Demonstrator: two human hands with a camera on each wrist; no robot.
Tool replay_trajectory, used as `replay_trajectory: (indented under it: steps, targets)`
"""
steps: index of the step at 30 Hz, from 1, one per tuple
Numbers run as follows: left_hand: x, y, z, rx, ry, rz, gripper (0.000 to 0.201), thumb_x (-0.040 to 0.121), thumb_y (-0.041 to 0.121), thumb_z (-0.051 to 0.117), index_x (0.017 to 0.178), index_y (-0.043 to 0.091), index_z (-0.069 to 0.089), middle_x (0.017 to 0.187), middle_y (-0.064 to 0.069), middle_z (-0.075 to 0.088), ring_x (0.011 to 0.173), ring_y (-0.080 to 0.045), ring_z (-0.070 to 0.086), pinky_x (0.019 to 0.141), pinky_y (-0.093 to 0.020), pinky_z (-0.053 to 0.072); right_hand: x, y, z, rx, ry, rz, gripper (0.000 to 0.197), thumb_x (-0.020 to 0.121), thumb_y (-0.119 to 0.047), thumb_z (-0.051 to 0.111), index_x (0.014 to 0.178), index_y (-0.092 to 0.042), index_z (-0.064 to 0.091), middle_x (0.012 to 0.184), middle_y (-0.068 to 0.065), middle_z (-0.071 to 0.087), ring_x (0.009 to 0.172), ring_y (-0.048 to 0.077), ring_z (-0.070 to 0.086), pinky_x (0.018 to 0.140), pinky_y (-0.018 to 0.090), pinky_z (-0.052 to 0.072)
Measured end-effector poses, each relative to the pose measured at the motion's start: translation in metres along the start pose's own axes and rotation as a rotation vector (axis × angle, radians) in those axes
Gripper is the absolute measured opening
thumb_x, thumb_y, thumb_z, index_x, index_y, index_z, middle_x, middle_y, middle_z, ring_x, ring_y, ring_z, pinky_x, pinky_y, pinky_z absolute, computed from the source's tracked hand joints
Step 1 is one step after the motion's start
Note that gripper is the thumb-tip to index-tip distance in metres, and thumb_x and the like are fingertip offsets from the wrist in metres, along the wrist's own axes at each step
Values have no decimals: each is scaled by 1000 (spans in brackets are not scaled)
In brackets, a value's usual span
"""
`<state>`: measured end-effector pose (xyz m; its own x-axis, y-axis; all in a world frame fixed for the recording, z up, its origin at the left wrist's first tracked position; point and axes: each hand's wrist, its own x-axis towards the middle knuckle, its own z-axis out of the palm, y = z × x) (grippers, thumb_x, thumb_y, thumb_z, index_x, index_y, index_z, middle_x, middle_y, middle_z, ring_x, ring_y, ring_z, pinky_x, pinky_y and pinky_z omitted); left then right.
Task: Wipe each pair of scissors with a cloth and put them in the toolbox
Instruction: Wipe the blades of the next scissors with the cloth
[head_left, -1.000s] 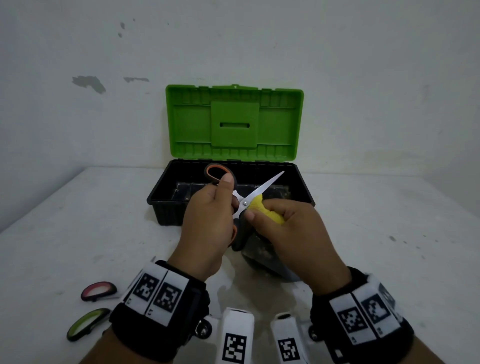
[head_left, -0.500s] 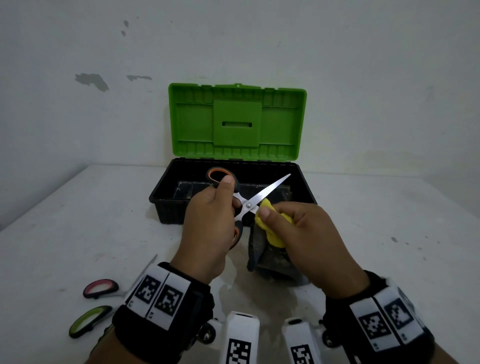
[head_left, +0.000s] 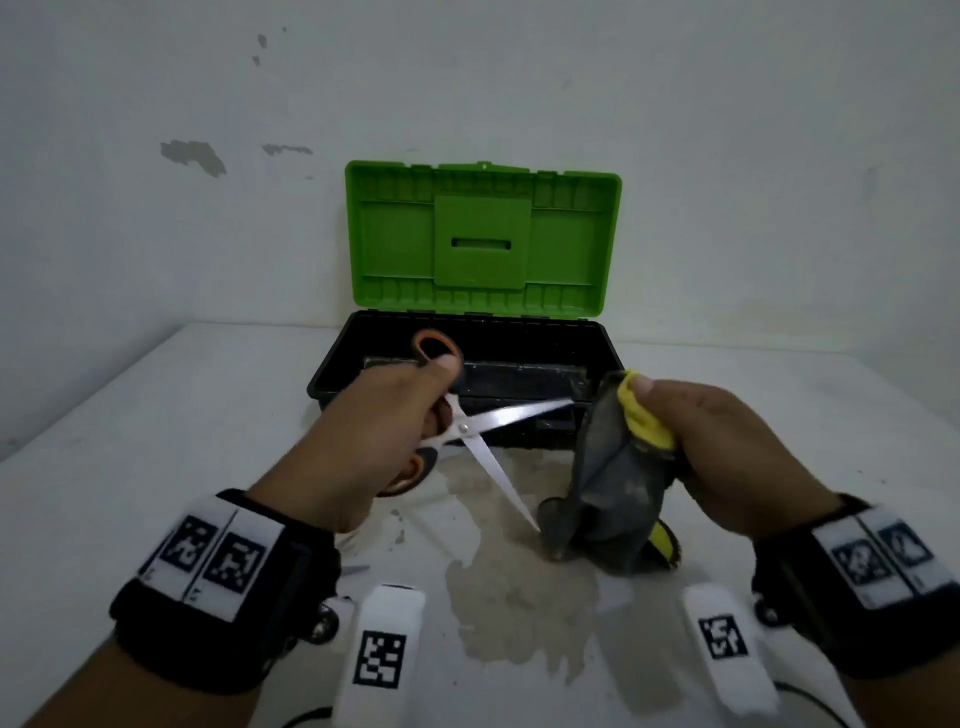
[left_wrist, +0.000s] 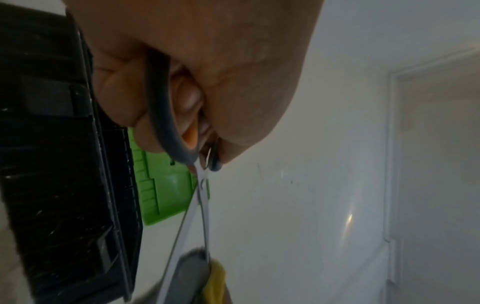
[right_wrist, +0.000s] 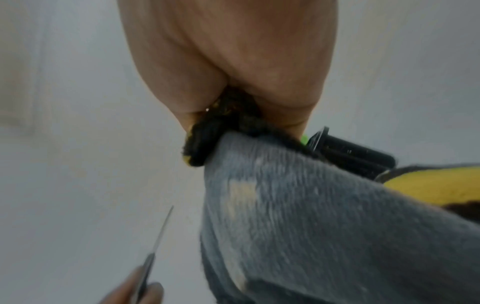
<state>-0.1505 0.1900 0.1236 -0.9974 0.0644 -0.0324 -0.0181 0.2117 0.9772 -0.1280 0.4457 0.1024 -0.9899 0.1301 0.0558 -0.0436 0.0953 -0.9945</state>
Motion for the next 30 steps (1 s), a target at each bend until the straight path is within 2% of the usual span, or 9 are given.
replay_trajectory:
  steps: [3, 5, 7, 11, 14, 19, 24, 28, 30]
  targets:
    - [-7, -3, 9, 121, -160, 18, 39, 99, 45, 47, 71, 18, 54, 47, 16, 43, 37, -1, 37, 49, -26, 27, 14, -12, 10, 218, -121, 132, 35, 86, -35, 59, 85, -4, 76, 88, 17, 73, 77, 27, 70, 66, 33, 60]
    - [-7, -6, 14, 136, -205, 21, 38, 99, 45, 46, 77, 16, 56, 43, 17, 41, 35, 1, 39, 50, -28, 27, 17, -17, 20, 184, -237, 147, 32, 87, -31, 58, 78, -7, 77, 80, 12, 73, 67, 19, 70, 60, 28, 59]
    - [-6, -10, 17, 136, -202, 29, 40, 97, 49, 47, 77, 16, 58, 45, 15, 39, 37, -3, 34, 51, -28, 26, 15, -23, 29, 70, -378, 118, 33, 89, -29, 56, 72, -9, 75, 70, 7, 71, 60, 14, 67, 54, 23, 54]
    - [-3, -14, 18, 141, -183, 36, 41, 98, 47, 49, 71, 16, 58, 44, 15, 41, 37, -2, 34, 49, -26, 26, 8, -36, 39, -331, -602, -22, 22, 86, -31, 65, 84, -13, 78, 81, 3, 76, 75, 13, 71, 69, 22, 54]
    - [-2, -12, 16, 130, -167, 53, 42, 99, 44, 49, 65, 20, 52, 42, 17, 41, 35, 0, 37, 48, -26, 27, 8, -38, 43, -523, -613, -144, 13, 87, -26, 71, 95, -18, 78, 87, 0, 77, 79, 10, 72, 74, 25, 58]
    - [0, -9, 18, 149, -162, 133, 39, 100, 41, 48, 70, 20, 60, 43, 17, 43, 38, 0, 37, 51, -27, 28, 4, -32, 55, -823, -560, -365, 9, 89, -30, 70, 85, -23, 75, 71, -10, 69, 62, 2, 63, 59, 22, 54]
    - [0, -6, 20, 189, -180, 138, 40, 101, 38, 48, 74, 9, 58, 40, 17, 44, 37, 2, 42, 51, -27, 28, 9, -35, 47, -900, -710, -398, 27, 95, -30, 62, 73, -15, 61, 61, -3, 51, 53, 6, 44, 50, 15, 34]
    - [0, -4, 19, 183, -176, 130, 40, 99, 39, 50, 82, 7, 66, 45, 18, 50, 40, 3, 44, 51, -24, 30, 10, -34, 37, -837, -747, -361, 26, 97, -28, 60, 73, -18, 60, 61, -9, 49, 54, 4, 44, 53, 18, 37]
    - [-1, -4, 20, 175, -179, 137, 38, 100, 39, 49, 82, 11, 67, 45, 18, 50, 40, 2, 44, 51, -24, 30, 9, -35, 33, -799, -755, -345, 27, 98, -26, 59, 71, -30, 60, 61, -14, 52, 54, 3, 47, 54, 17, 38]
